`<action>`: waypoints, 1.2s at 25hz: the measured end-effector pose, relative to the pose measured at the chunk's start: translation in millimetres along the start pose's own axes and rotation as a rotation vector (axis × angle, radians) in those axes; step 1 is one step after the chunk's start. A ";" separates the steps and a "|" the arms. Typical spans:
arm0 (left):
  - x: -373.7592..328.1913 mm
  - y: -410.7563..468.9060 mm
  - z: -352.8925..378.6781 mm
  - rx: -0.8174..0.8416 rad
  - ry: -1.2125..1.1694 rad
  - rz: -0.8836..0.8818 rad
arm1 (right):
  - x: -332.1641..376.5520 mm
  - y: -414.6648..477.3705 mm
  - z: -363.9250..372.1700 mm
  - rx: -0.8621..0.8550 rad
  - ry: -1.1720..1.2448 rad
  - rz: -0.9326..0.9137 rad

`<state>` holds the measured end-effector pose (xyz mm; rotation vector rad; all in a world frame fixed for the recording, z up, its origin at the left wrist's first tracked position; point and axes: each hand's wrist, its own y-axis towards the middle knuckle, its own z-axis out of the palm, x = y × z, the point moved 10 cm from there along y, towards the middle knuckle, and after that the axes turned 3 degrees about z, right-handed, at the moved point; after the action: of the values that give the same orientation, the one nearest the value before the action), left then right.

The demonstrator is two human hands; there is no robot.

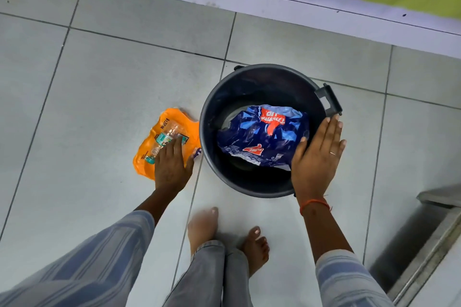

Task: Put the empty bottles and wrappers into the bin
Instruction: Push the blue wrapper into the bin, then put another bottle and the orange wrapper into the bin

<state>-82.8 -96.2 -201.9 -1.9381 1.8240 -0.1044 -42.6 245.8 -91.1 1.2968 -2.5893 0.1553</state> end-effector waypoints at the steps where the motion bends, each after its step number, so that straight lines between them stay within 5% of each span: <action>1: 9.8 6.0 17.2 0.082 0.082 -0.018 | 2.6 -0.4 -0.8 -0.006 0.025 -0.033; 5: 46.0 27.9 58.4 0.242 0.150 -0.173 | 6.7 -3.4 -1.5 -0.038 0.120 -0.093; 9: 39.0 33.1 90.3 0.326 0.277 -0.059 | 1.8 -1.6 0.3 -0.051 0.133 -0.062; 16: 44.2 21.0 98.7 0.349 0.086 -0.351 | -1.9 -2.1 -0.4 -0.076 0.172 -0.053; 21: 85.8 -91.5 240.1 0.286 -0.208 -0.127 | -2.0 -0.8 0.7 -0.053 0.167 -0.047; 24: 1.4 -38.5 27.9 0.082 -0.494 -0.230 | -0.1 -2.9 2.0 -0.030 0.138 -0.046; 26: -53.2 -10.1 -94.0 -0.025 -0.325 -0.201 | 3.5 -2.4 1.1 -0.015 0.106 -0.054; 30: -49.9 -26.4 -106.7 -0.168 -0.304 -0.133 | 5.9 -1.9 0.5 0.037 0.064 -0.054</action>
<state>-103.4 -78.5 -84.2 -2.0583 1.5469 0.2944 -44.7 239.9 -90.1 1.3500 -2.5067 0.2319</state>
